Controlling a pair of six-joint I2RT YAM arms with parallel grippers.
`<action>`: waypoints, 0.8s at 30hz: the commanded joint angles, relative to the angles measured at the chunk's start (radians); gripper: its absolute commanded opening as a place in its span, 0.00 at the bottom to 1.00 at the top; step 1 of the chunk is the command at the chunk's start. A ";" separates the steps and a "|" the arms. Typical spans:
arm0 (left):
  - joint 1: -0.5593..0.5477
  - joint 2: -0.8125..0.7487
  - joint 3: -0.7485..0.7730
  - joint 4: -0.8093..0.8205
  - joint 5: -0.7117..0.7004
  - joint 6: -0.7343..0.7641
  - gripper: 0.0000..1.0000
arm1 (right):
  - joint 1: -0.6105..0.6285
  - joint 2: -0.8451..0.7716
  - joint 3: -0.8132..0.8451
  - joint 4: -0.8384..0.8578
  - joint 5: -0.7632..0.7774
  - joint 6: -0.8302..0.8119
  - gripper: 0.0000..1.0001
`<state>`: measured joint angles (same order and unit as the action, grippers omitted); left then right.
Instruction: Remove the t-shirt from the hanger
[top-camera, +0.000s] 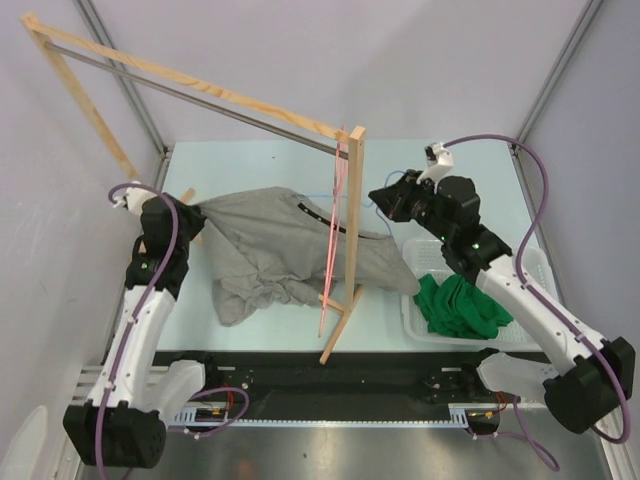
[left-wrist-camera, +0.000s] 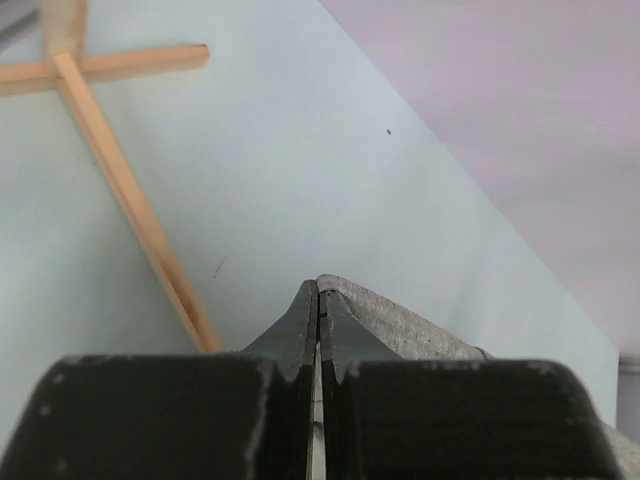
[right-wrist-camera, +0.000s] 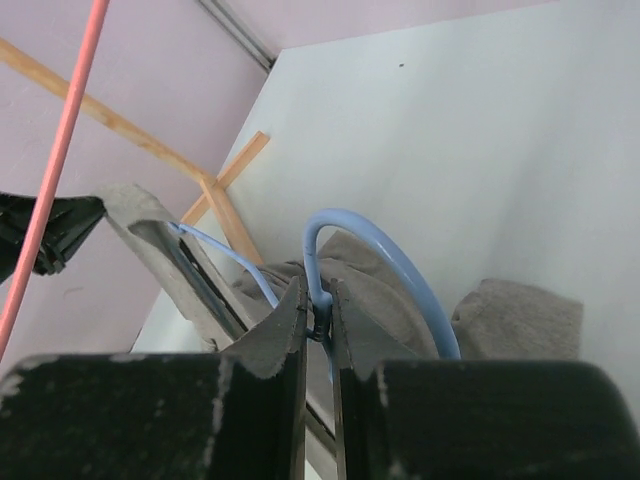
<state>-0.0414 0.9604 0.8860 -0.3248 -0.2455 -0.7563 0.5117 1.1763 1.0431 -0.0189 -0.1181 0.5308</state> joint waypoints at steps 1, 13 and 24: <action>0.064 -0.087 -0.062 -0.013 -0.192 -0.066 0.00 | -0.045 -0.145 -0.057 0.047 0.115 0.014 0.00; 0.135 -0.061 -0.041 0.044 0.004 0.063 0.00 | -0.199 -0.397 -0.295 0.139 -0.057 0.046 0.00; 0.109 0.046 -0.016 0.153 0.749 0.222 0.23 | -0.179 -0.057 -0.060 0.175 -0.193 0.041 0.00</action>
<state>0.0731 0.9981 0.8066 -0.2329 0.1886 -0.6353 0.3252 1.0286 0.8719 0.1104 -0.2325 0.6254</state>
